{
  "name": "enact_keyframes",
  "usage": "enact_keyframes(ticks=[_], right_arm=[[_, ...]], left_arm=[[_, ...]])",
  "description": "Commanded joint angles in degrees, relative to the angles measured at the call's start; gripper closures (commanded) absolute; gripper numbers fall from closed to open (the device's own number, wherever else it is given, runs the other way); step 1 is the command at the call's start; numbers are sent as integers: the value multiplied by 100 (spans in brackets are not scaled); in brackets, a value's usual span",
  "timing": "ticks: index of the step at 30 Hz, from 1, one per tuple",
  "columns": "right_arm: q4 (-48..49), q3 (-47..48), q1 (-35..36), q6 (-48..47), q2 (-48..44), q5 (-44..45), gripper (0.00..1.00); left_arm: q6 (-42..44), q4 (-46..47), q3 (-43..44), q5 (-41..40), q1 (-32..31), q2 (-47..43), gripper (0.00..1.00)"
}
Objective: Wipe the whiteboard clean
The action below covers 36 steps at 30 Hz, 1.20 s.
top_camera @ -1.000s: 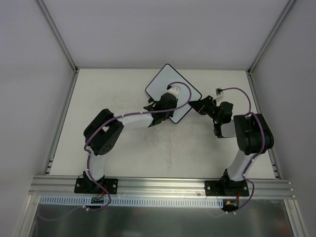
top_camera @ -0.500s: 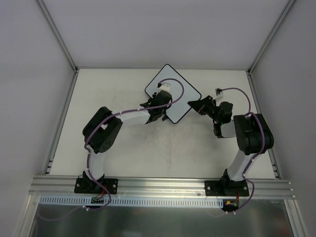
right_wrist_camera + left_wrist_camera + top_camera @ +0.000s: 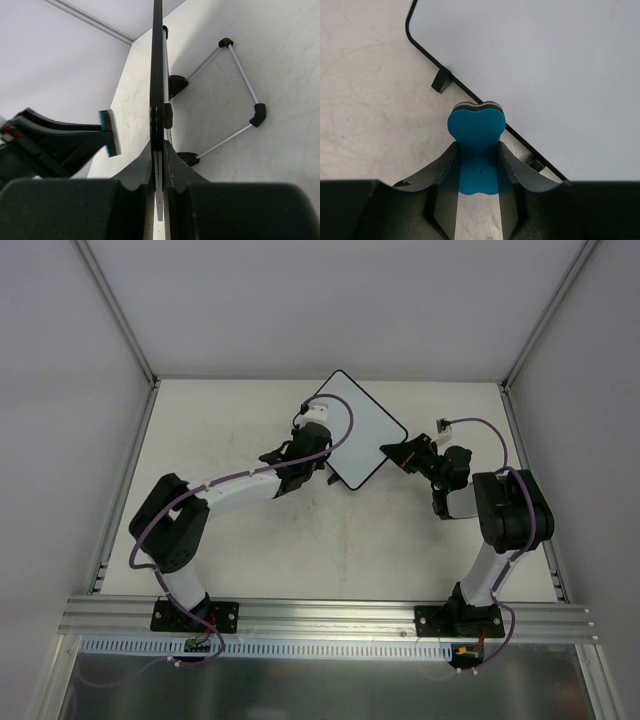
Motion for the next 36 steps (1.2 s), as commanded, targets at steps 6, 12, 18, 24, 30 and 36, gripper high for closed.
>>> enact_keyframes(ticks=[6,12,18,24,30,36], right_arm=[[1261,168,16,-46,135,-43,100],[1279,142,51,-187,249,-17,100],[1305,116,86,-231,372,1,100],[1393,107,148,-240,504,1,100],[1419,63,218,-258,574,18,100],[1428,-7,235,-284,566,27,100]], left_arm=[[-883,-501,-922,673,533,-1407,100],[-1305,-695,-1380,1368,929,-1646,100],[-1419,-914,-1547,1614,1167,-1689,100],[-1534,-985,-1793,2000,1526,-1707,89],[-1534,-1002,-1996,2194,1685,-1769,75],[-1516,-1011,-2075,2221,1756,-1716,24]])
